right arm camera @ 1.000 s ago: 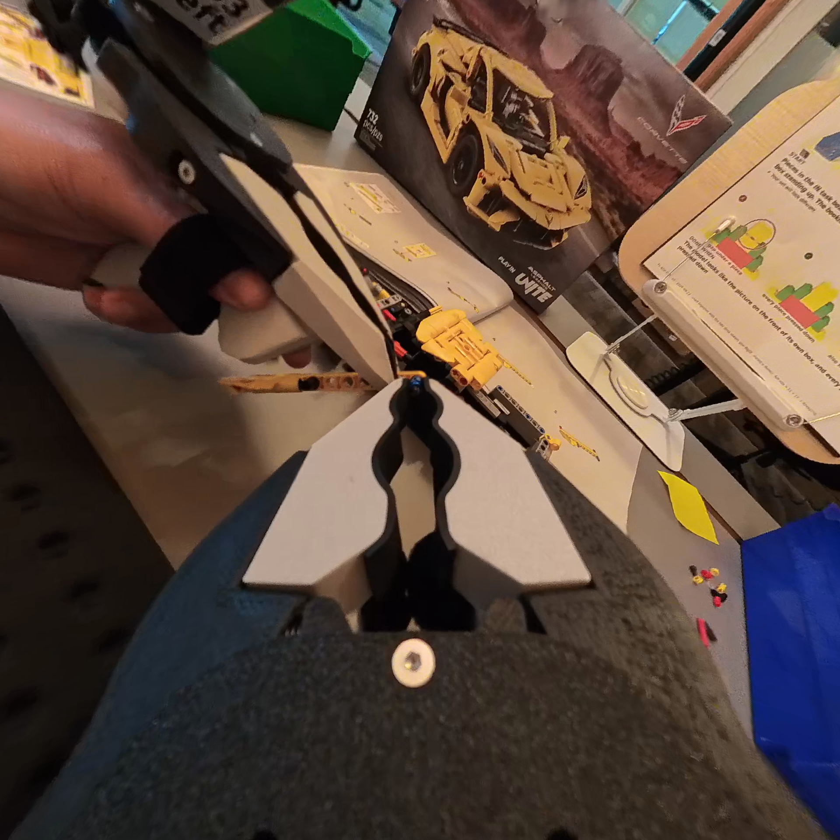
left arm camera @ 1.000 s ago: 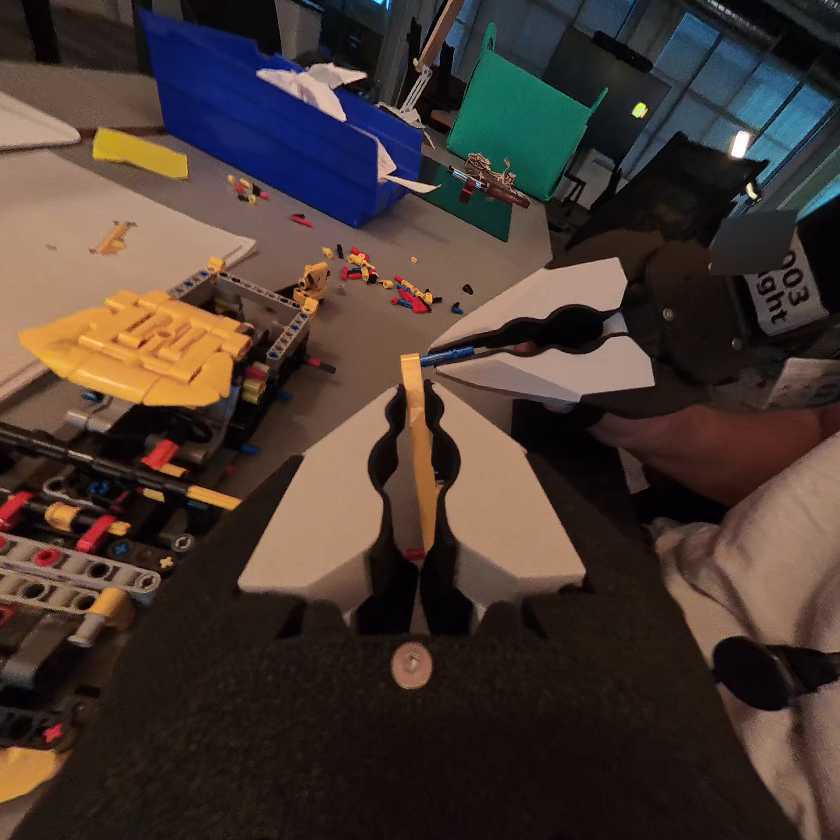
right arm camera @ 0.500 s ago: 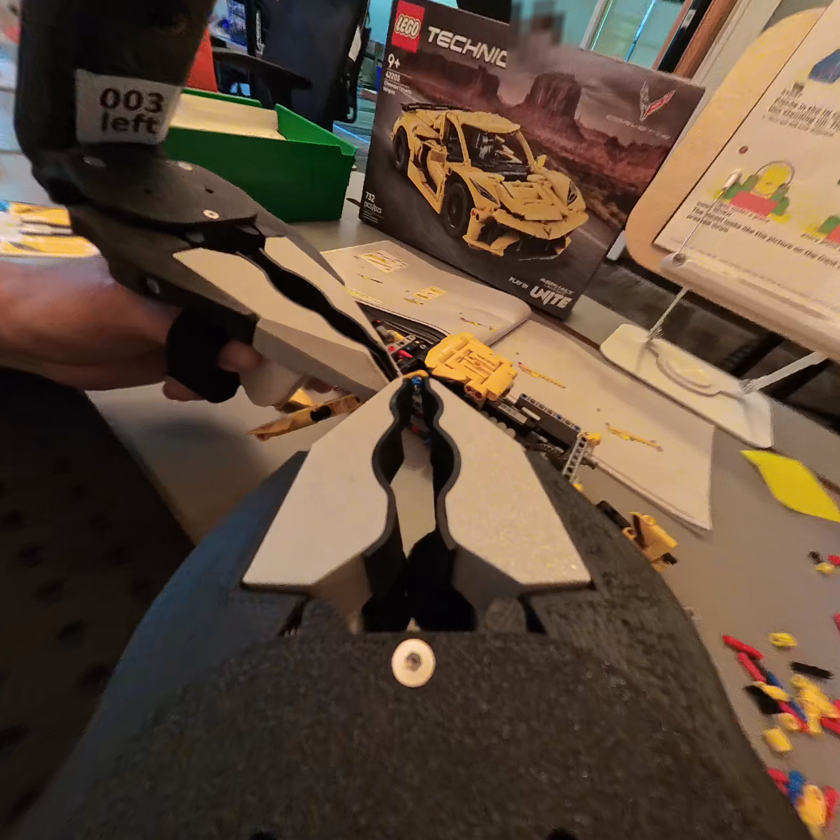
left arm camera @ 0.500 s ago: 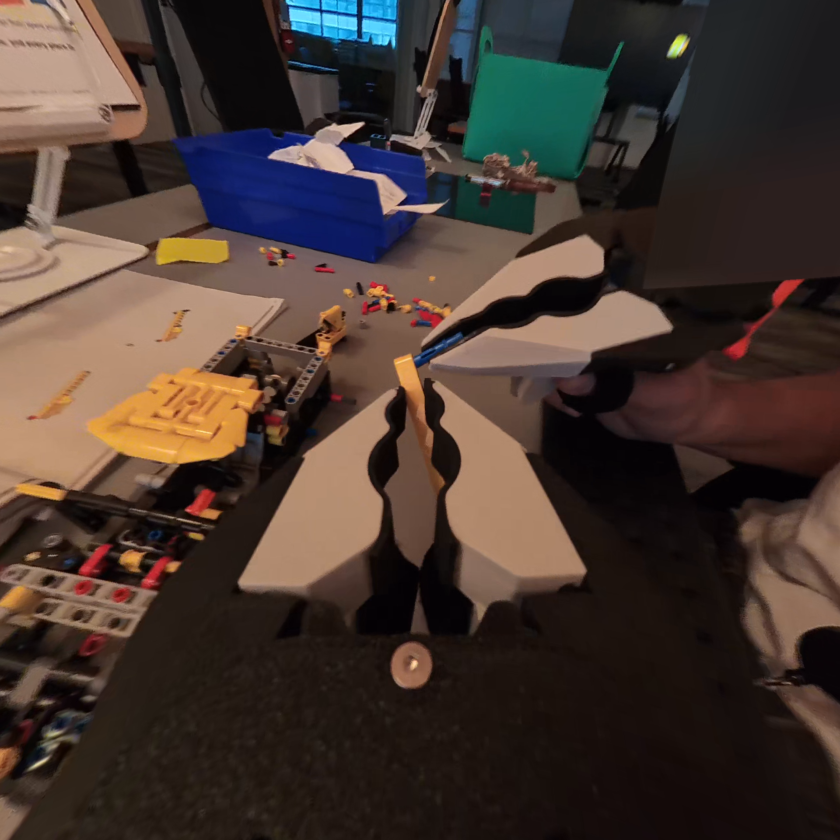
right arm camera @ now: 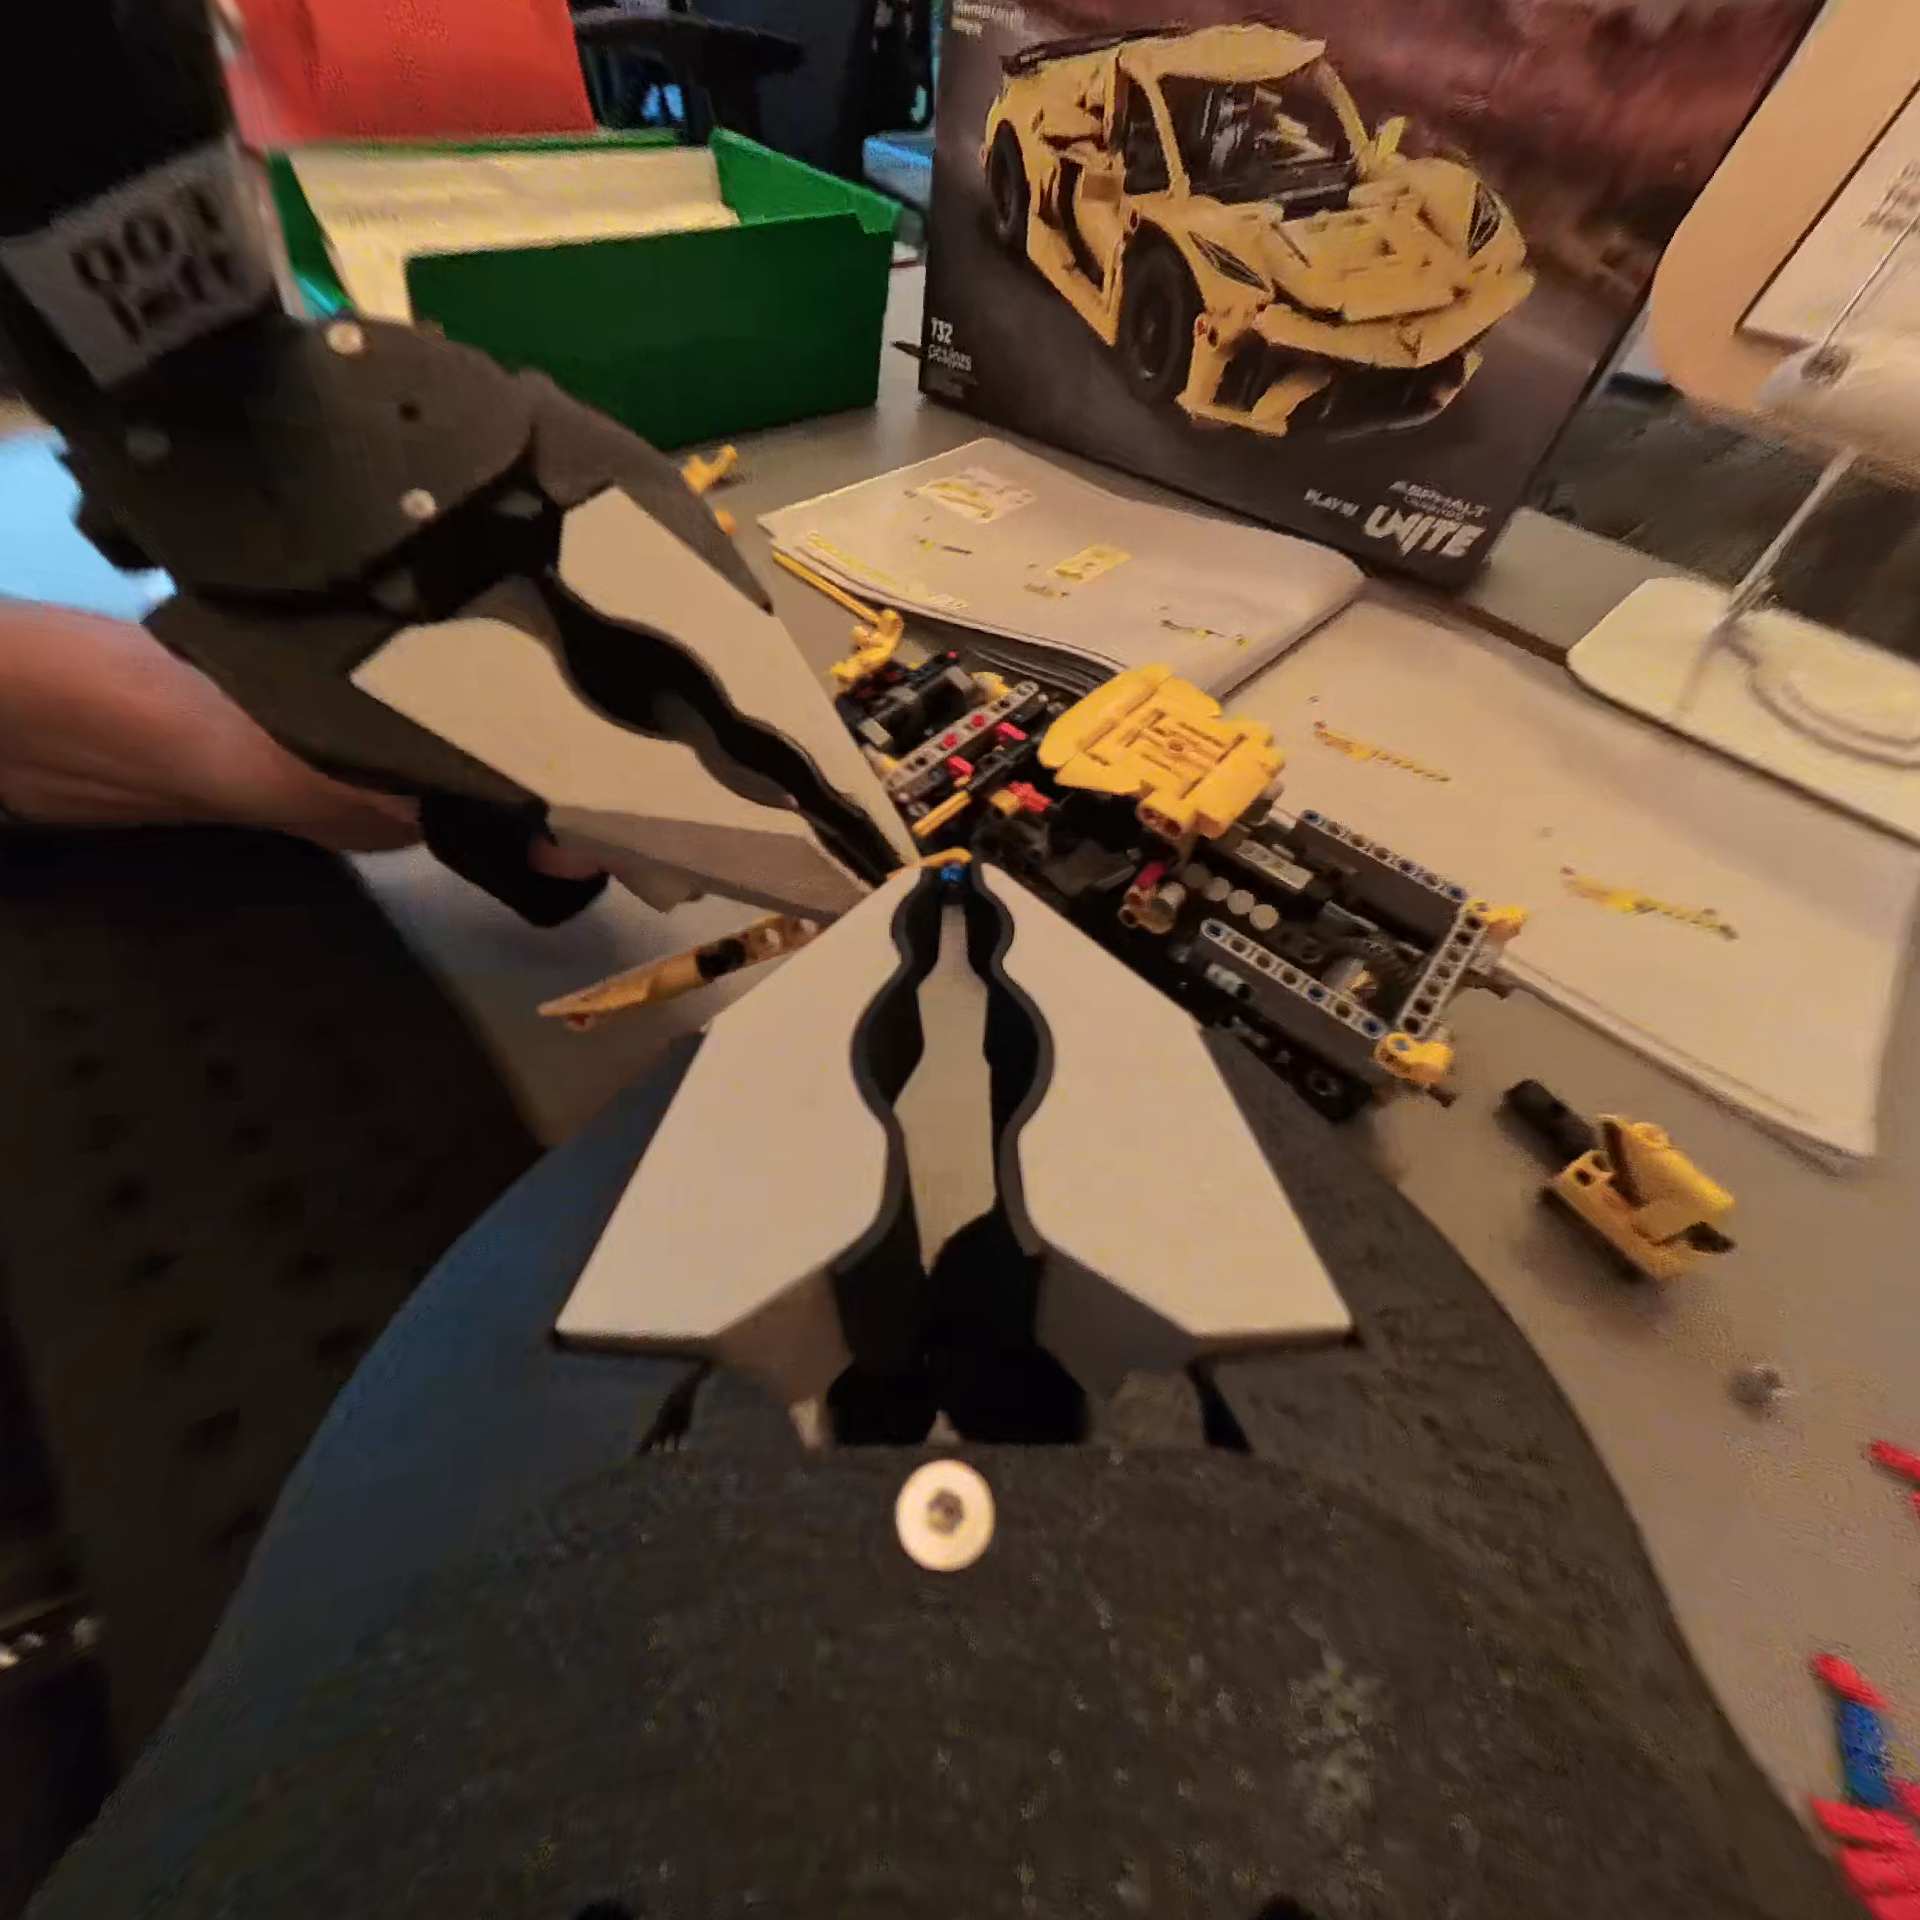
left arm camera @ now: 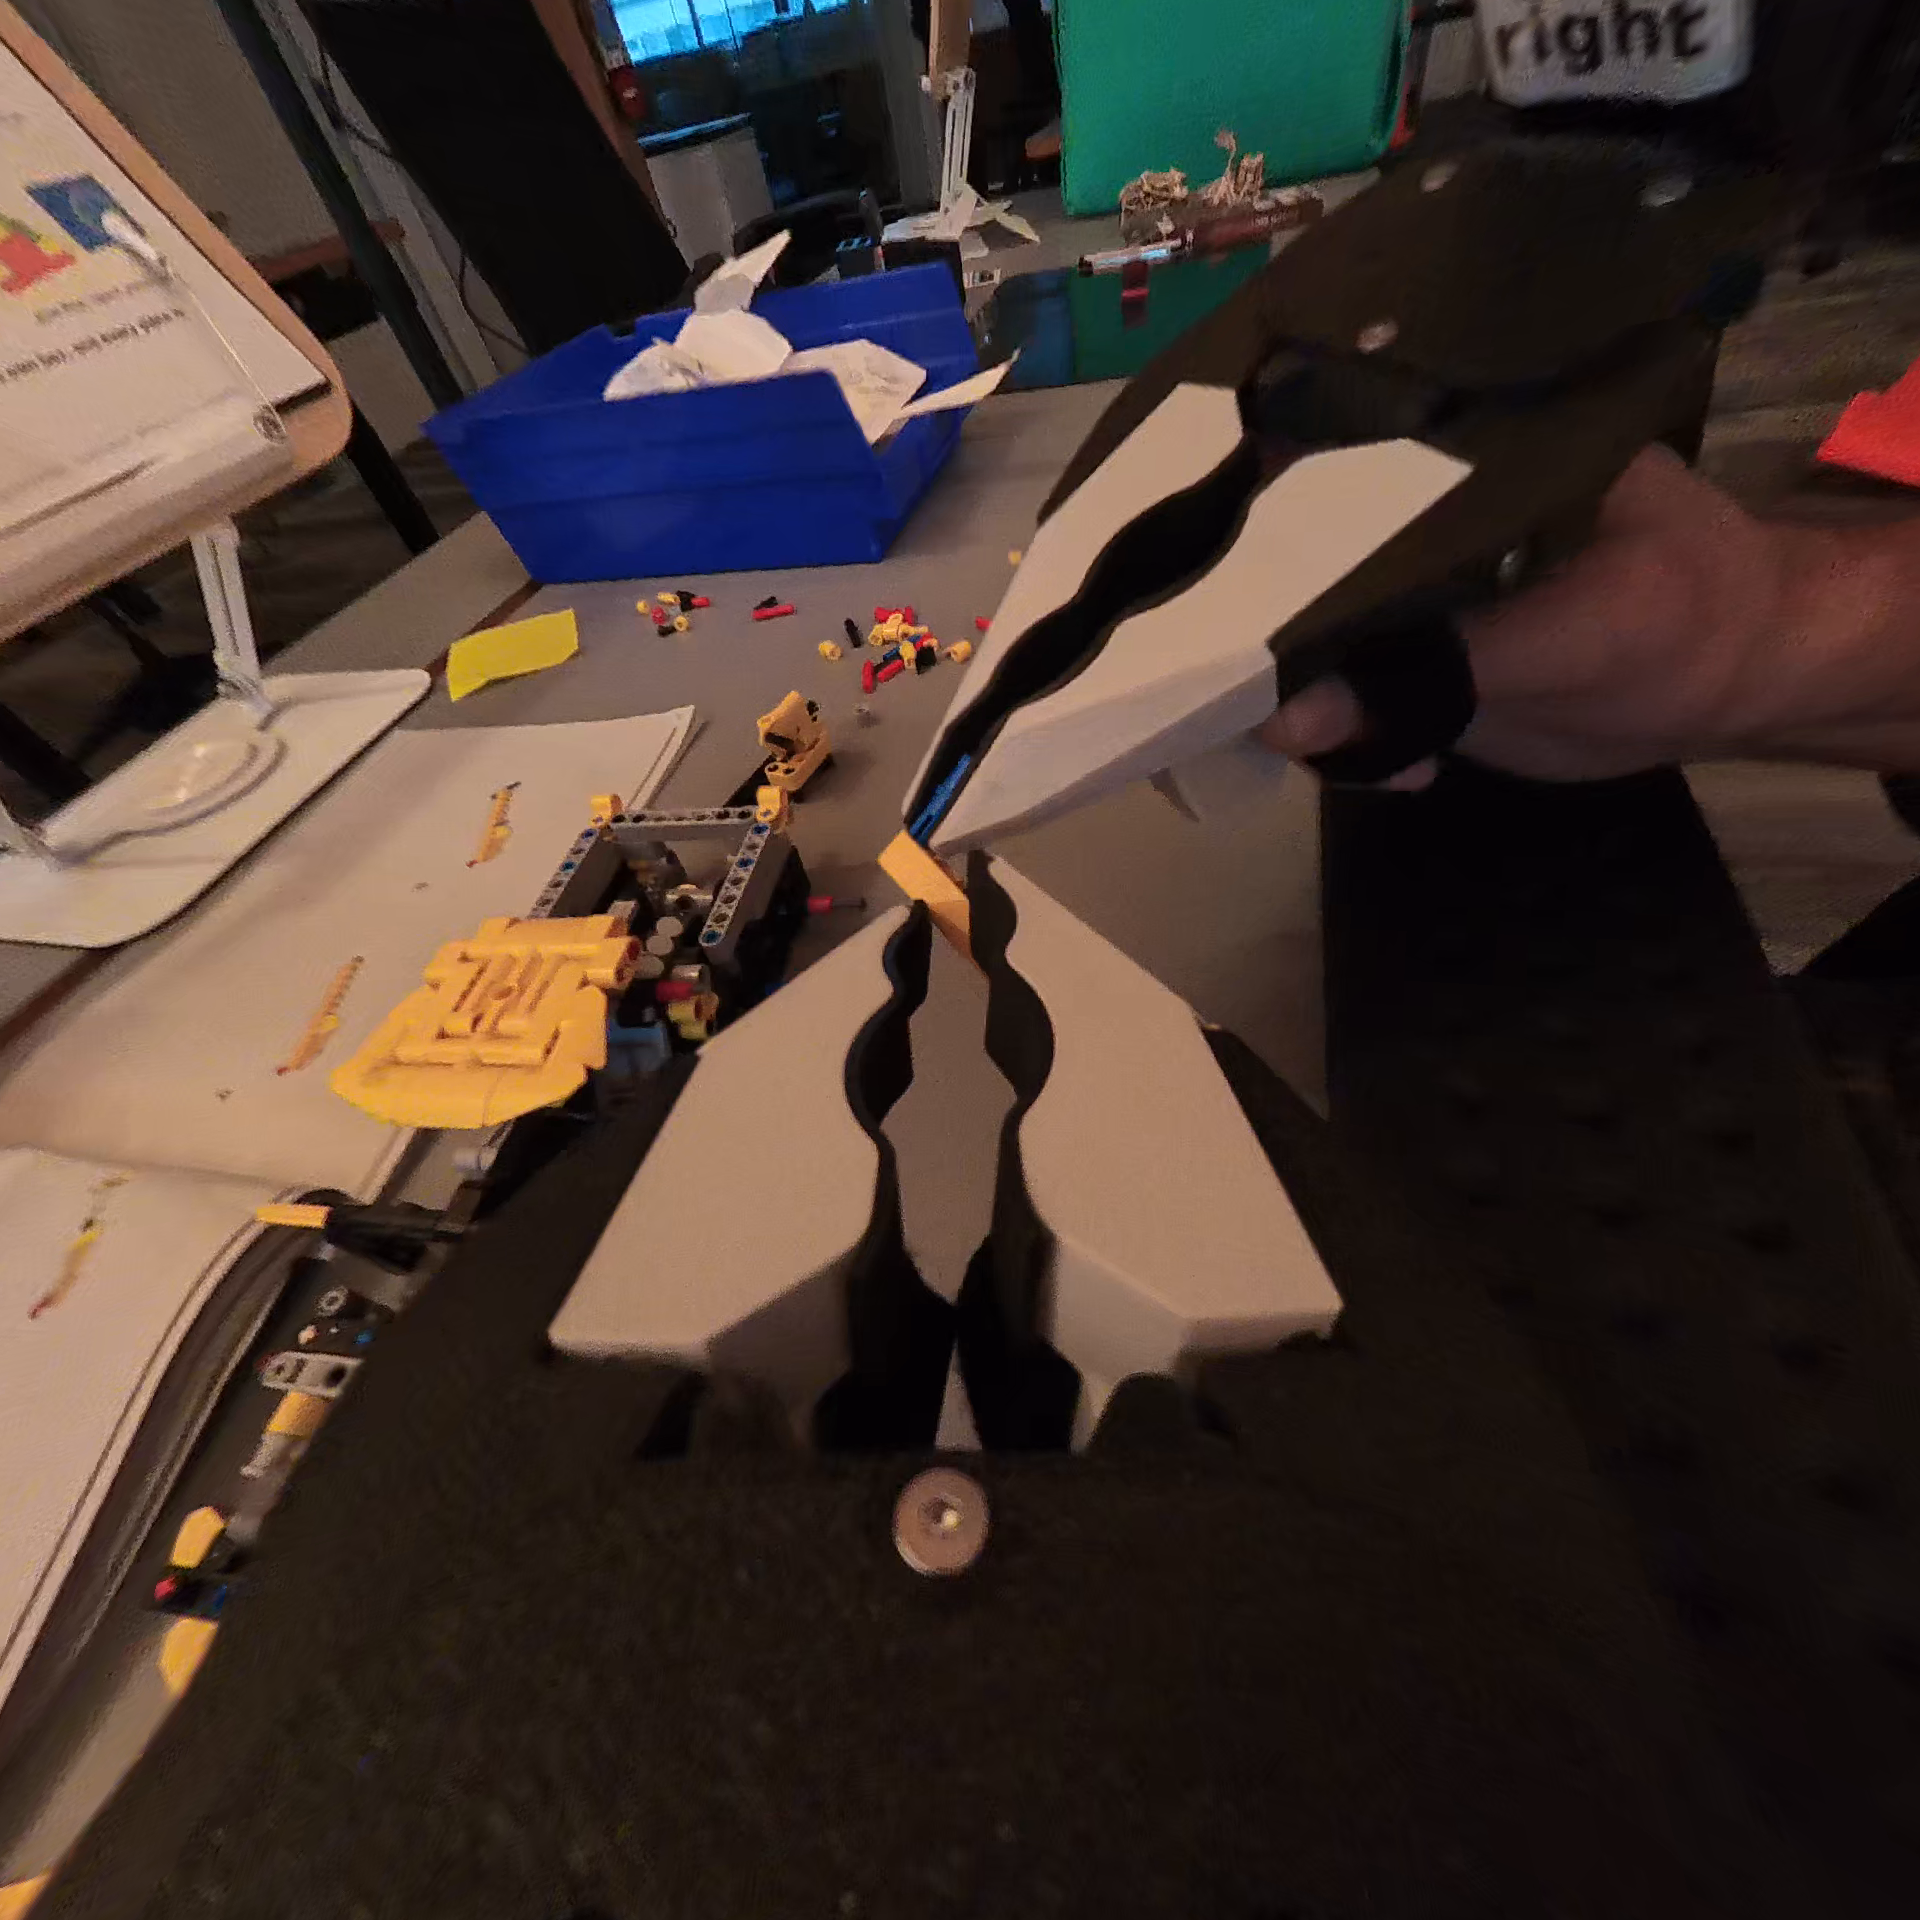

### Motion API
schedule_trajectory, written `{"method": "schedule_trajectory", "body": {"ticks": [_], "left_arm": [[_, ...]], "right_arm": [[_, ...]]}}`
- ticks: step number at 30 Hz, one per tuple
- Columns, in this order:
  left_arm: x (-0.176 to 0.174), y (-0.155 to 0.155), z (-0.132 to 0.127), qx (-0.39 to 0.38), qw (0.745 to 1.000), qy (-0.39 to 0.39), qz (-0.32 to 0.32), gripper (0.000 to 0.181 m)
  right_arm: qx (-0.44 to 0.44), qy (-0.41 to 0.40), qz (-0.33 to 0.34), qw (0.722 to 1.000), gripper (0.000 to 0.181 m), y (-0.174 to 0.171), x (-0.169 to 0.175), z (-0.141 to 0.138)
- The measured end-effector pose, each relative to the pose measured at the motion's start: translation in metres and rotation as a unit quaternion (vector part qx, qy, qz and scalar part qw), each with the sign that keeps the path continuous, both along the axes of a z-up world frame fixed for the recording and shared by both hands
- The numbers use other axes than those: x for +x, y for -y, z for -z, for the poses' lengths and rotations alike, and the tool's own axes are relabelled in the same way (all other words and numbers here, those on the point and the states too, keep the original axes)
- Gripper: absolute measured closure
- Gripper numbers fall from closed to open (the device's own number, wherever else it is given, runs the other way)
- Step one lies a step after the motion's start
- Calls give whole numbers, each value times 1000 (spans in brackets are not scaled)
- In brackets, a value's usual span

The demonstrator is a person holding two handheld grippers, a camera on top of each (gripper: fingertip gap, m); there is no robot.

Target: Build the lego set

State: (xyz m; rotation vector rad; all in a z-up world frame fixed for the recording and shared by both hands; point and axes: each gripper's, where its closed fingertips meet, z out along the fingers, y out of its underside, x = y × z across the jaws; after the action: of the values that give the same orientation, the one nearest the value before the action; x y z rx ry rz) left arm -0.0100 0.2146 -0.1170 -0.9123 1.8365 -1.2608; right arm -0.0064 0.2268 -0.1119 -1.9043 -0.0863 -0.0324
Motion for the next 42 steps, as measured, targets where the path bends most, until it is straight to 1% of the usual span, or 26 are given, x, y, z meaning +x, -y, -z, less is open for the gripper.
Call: {"method": "schedule_trajectory", "body": {"ticks": [1, 4, 5, 8, 9, 11, 12, 13, 14, 15, 16, 17, 19, 20, 23, 25, 28, 31, 34, 37, 40, 42], "left_arm": [[0, 0, -3, 0, 1000, 6, 0, 175], [0, -1, 1, 21, 1000, 5, -4, 174], [0, -1, 1, 7, 1000, 2, -2, 174], [1, -2, -2, -103, 994, -32, 21, 173], [1, -1, -4, -126, 991, -33, 29, 173], [1, 1, -7, -127, 991, -19, 41, 173], [4, -3, -4, -117, 993, -25, 24, 173], [5, -6, 0, -113, 993, -33, 19, 173], [4, -8, 0, -119, 992, -36, 22, 173], [2, -7, -2, -125, 991, -31, 31, 173], [-1, -3, -5, -120, 991, -20, 47, 173], [-5, 3, -10, -106, 992, -1, 65, 173], [-13, 13, -18, -86, 991, 29, 96, 173], [-15, 15, -18, -87, 990, 27, 106, 173], [-22, 21, -19, -104, 985, 17, 136, 173], [-26, 25, -19, -104, 983, 16, 150, 173], [-28, 28, -19, -96, 982, 16, 159, 173], [-29, 29, -12, -67, 985, 13, 156, 173], [-29, 29, -7, -46, 987, 10, 155, 173], [-30, 30, -5, -48, 987, 0, 156, 173], [-31, 33, -2, -37, 987, -9, 154, 174], [-33, 35, -2, -33, 987, -7, 157, 174]], "right_arm": [[13, -9, -1, 1000, 177, 0, 0, -3], [-2, 19, 12, 1000, 177, -1, 0, 2], [5, 19, 18, 1000, 177, -1, 0, 0], [33, 13, 17, 999, 176, 0, 1, -3], [43, 4, 11, 999, 175, 1, 0, -5], [58, -9, -18, 998, 173, 5, -2, -10], [65, -22, -42, 997, 153, 7, -5, -13], [76, -36, -67, 994, 144, 10, -9, -19], [83, -33, -86, 992, 140, 14, -11, -24], [79, -23, -88, 993, 141, 17, -7, -24], [70, -29, -105, 992, 149, 18, -8, -22], [58, -49, -142, 987, 150, 19, -13, -20], [58, -106, -218, 968, 145, 26, -23, -25], [52, -109, -248, 961, 144, 30, -27, -26], [14, -48, -286, 957, 150, 37, -34, -16], [4, -23, -282, 959, 152, 35, -34, -13], [1, -31, -295, 955, 155, 37, -39, -13], [4, -33, -295, 955, 155, 37, -39, -14], [-17, -22, -295, 955, 155, 38, -40, -8], [-24, -20, -301, 953, 155, 39, -41, -6], [-51, -17, -314, 948, 156, 41, -41, -1], [-49, -4, -321, 946, 158, 43, -42, -2]]}}
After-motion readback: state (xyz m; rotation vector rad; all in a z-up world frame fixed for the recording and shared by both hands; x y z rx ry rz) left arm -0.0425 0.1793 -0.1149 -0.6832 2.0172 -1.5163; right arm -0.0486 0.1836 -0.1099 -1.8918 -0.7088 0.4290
